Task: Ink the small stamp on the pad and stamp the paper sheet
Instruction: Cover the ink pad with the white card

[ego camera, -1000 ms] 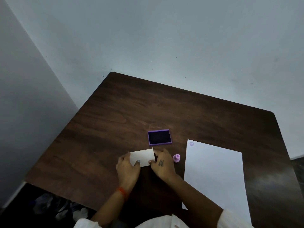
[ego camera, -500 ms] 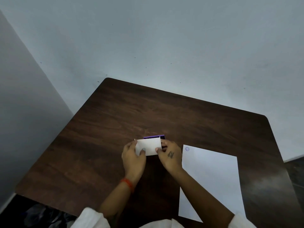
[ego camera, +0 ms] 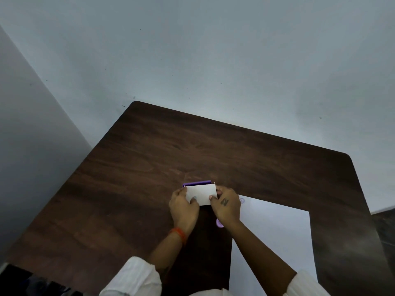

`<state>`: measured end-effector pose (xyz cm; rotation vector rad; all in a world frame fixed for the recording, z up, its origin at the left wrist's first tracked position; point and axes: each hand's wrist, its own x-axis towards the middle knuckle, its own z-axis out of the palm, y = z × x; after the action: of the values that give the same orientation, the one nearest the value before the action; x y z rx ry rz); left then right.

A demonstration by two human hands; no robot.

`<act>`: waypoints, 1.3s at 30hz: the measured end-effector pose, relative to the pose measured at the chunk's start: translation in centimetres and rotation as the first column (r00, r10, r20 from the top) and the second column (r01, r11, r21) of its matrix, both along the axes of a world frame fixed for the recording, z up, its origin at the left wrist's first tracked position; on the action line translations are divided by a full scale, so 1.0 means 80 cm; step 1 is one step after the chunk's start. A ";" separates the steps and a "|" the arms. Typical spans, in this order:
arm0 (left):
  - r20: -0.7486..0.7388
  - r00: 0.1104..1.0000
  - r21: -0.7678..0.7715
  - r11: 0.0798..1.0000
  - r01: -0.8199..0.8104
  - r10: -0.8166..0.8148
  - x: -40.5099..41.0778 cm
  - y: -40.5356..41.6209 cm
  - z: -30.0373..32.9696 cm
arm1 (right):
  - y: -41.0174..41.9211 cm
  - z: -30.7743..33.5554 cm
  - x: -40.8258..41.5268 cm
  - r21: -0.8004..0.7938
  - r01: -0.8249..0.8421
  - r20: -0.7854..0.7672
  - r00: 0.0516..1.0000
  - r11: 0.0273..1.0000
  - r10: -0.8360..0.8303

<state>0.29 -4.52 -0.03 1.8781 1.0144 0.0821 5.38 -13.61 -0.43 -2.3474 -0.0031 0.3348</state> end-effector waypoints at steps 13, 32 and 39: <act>-0.024 1.000 0.042 0.999 0.006 -0.005 -0.002 -0.004 -0.007 | 0.007 -0.015 0.002 -0.008 0.042 -0.033 0.999 0.999 -0.042; -0.041 0.999 0.026 0.999 0.025 -0.024 0.001 0.003 -0.010 | 0.009 -0.026 0.006 -0.005 0.060 -0.042 0.997 0.998 -0.060; -0.035 0.999 0.021 1.000 0.009 -0.008 0.002 0.010 -0.013 | 0.005 -0.025 0.013 -0.029 0.002 -0.023 1.000 1.000 -0.003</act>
<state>0.47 -3.73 -1.09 1.9087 1.0330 0.0552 6.39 -13.21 -2.44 -2.3717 0.0164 0.3632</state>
